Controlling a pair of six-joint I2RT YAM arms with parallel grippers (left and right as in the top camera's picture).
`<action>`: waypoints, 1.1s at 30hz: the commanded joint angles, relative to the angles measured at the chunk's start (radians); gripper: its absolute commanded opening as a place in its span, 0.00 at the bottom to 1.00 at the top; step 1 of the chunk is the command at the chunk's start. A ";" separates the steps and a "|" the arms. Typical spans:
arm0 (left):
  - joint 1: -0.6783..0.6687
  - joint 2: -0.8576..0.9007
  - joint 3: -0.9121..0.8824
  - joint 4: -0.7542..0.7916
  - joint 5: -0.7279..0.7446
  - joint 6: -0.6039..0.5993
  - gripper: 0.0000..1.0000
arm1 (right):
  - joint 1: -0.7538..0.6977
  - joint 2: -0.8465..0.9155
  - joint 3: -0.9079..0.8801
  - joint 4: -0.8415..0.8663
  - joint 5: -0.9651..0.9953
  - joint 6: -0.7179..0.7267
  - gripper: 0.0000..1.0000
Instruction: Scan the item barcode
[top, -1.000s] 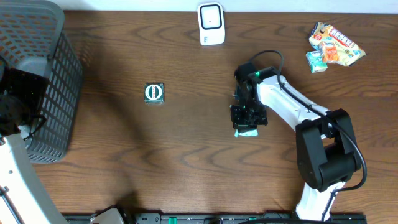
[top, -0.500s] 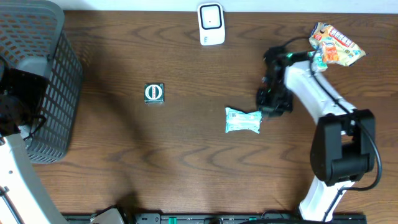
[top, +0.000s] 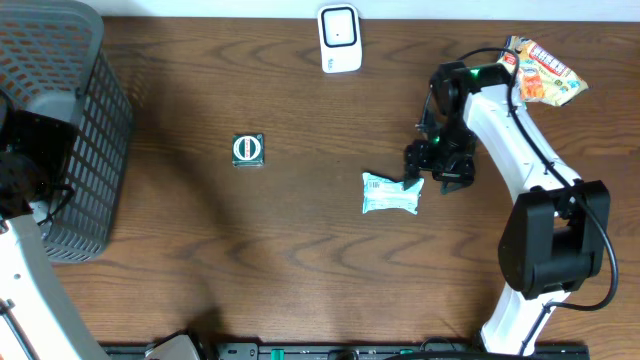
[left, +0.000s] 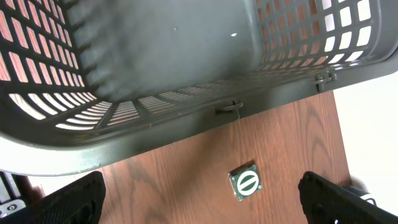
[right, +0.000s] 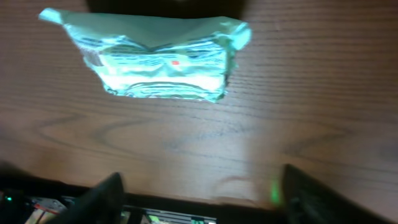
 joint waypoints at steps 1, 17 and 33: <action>0.004 0.000 0.003 -0.003 -0.006 -0.001 0.98 | 0.023 -0.010 0.013 0.020 -0.014 -0.016 0.81; 0.004 0.000 0.003 -0.003 -0.006 -0.001 0.97 | 0.083 -0.010 0.013 0.089 -0.019 -0.016 0.99; 0.004 0.000 0.003 -0.003 -0.006 -0.002 0.98 | 0.087 -0.010 0.013 0.219 -0.020 -0.016 0.99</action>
